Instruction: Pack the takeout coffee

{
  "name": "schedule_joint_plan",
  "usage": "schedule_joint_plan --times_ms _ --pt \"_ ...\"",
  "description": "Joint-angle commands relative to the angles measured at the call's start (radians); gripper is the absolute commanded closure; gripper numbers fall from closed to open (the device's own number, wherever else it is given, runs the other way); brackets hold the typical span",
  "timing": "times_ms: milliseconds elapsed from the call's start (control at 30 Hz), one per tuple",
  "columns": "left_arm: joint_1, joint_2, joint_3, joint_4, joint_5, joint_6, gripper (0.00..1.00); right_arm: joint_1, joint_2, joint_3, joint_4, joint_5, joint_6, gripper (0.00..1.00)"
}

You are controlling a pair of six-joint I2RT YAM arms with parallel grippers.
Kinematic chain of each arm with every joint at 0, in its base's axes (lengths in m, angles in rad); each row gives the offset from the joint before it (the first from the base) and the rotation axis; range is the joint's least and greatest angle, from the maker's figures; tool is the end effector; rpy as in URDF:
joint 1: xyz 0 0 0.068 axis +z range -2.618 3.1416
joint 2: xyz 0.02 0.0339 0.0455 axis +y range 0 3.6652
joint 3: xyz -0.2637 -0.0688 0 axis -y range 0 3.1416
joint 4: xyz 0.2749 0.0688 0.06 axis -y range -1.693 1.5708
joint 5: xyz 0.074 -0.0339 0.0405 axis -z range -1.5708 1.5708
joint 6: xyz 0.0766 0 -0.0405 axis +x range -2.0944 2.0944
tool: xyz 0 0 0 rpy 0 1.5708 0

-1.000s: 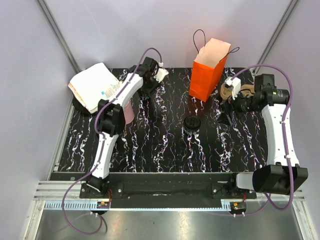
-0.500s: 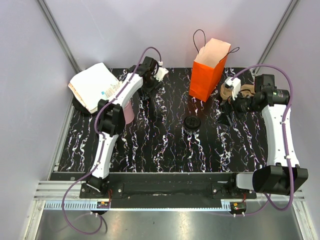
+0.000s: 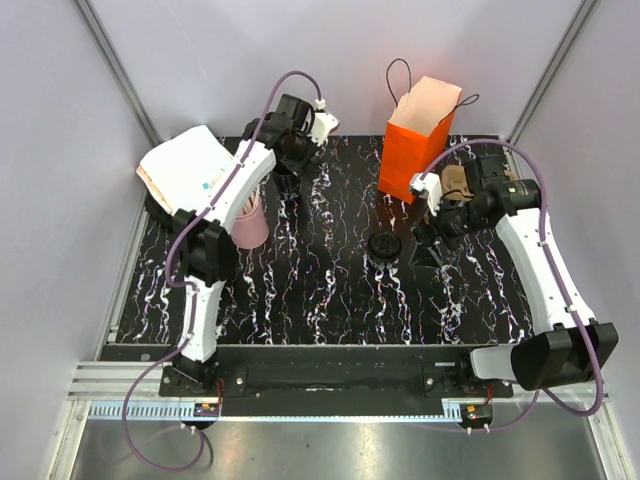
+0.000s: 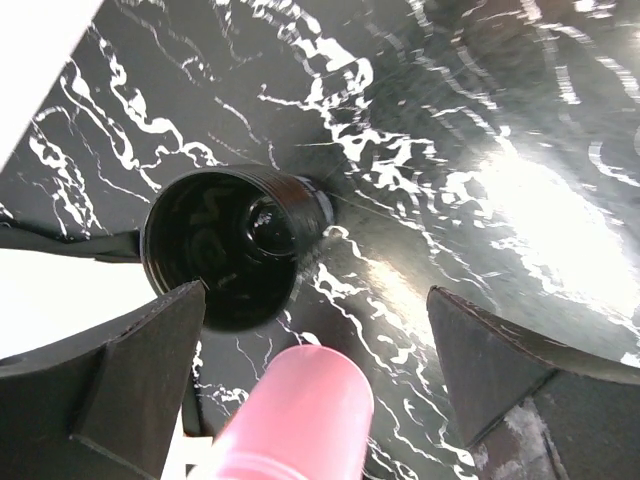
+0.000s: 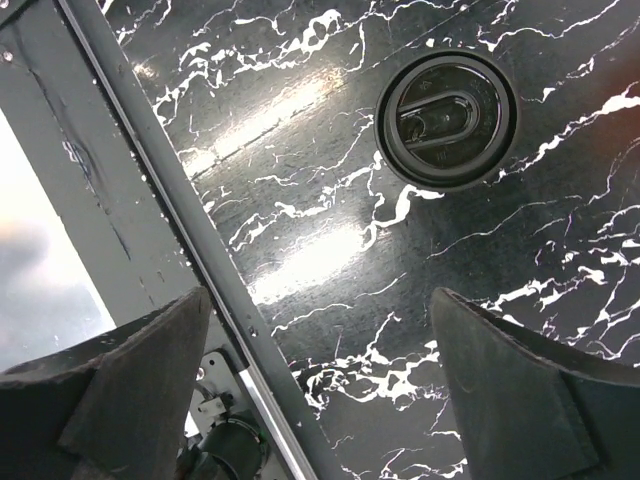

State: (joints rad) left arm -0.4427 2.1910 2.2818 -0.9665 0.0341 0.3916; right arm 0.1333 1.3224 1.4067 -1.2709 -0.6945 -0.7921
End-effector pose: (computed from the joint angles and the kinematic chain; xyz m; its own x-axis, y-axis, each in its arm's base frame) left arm 0.4850 -0.2328 0.2971 -0.4705 0.6452 -0.6020 0.6788 0.7005 0.2202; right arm 0.2649 0.0850 0.3289 -0.4034 -0.6059 -0.6856 -0.8928 0.4248 0.1499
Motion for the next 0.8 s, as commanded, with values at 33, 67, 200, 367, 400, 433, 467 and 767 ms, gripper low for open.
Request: schedule_joint_plan --times_ms 33,67,200,367,400,433,467,767 --pt "-0.037 -0.12 -0.031 0.011 0.046 -0.022 0.01 0.049 0.056 0.012 0.044 0.064 0.019 0.09" --pt "-0.045 -0.134 -0.039 0.003 0.058 -0.031 0.01 0.055 0.066 0.015 0.045 0.069 0.011 0.11" --pt "-0.048 -0.203 -0.067 -0.021 0.095 -0.083 0.01 0.1 0.133 0.034 0.065 0.111 0.001 0.17" --pt "-0.048 -0.261 -0.088 -0.084 0.133 -0.097 0.01 0.164 0.202 0.055 0.119 0.173 0.016 0.24" --pt "-0.048 -0.269 -0.091 -0.089 0.135 -0.099 0.01 0.172 0.225 0.06 0.125 0.193 0.017 0.26" --pt "-0.048 -0.278 -0.093 -0.106 0.142 -0.1 0.01 0.178 0.236 0.064 0.134 0.202 0.019 0.28" --pt "-0.048 -0.293 -0.091 -0.113 0.142 -0.1 0.01 0.192 0.245 0.075 0.139 0.219 0.019 0.29" --pt "-0.044 -0.378 -0.145 -0.135 0.112 -0.119 0.01 0.259 0.38 0.143 0.15 0.325 0.004 0.36"
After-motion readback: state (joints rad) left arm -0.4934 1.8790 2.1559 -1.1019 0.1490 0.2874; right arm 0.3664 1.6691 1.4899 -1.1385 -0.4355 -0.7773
